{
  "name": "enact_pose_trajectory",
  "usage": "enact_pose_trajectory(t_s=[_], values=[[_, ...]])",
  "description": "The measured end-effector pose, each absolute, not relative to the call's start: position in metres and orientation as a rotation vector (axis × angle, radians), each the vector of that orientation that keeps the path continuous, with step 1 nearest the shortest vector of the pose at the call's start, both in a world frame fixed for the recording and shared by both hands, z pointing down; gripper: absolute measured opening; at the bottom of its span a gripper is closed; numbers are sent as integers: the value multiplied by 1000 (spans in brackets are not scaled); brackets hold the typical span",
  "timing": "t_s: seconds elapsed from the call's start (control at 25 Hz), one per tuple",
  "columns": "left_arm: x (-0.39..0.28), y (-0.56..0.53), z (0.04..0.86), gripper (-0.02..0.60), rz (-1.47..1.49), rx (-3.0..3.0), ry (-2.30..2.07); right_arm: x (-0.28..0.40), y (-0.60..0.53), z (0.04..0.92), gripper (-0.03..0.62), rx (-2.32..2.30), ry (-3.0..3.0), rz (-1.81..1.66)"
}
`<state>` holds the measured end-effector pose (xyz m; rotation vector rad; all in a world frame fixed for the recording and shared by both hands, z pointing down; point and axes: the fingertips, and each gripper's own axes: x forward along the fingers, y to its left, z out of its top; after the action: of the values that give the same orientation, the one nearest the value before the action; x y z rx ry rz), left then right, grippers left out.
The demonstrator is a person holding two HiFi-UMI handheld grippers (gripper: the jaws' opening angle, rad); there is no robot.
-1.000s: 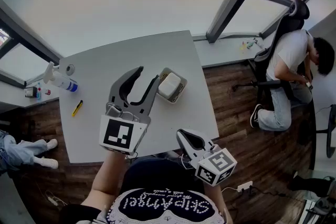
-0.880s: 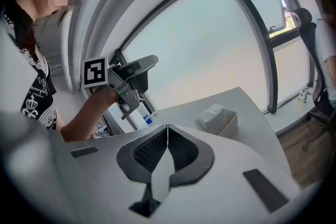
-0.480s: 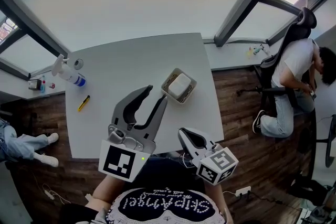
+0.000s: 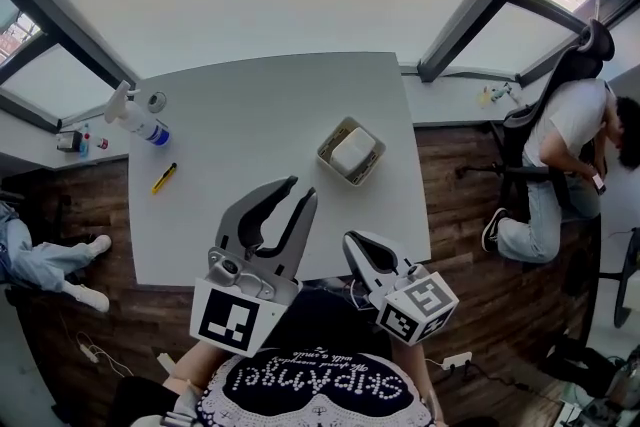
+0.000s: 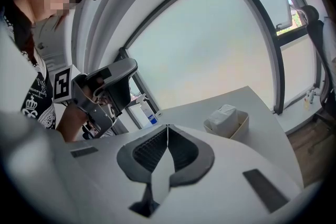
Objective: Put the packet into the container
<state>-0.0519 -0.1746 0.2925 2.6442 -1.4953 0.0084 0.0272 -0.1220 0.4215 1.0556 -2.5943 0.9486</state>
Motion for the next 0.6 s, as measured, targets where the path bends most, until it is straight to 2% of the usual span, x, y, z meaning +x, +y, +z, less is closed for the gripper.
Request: enact_pose_trajectory(t_s=[0.6], values=[[-63, -157, 344, 21, 147, 2529, -1509, 34, -120, 420, 15, 1059, -2608, 969]])
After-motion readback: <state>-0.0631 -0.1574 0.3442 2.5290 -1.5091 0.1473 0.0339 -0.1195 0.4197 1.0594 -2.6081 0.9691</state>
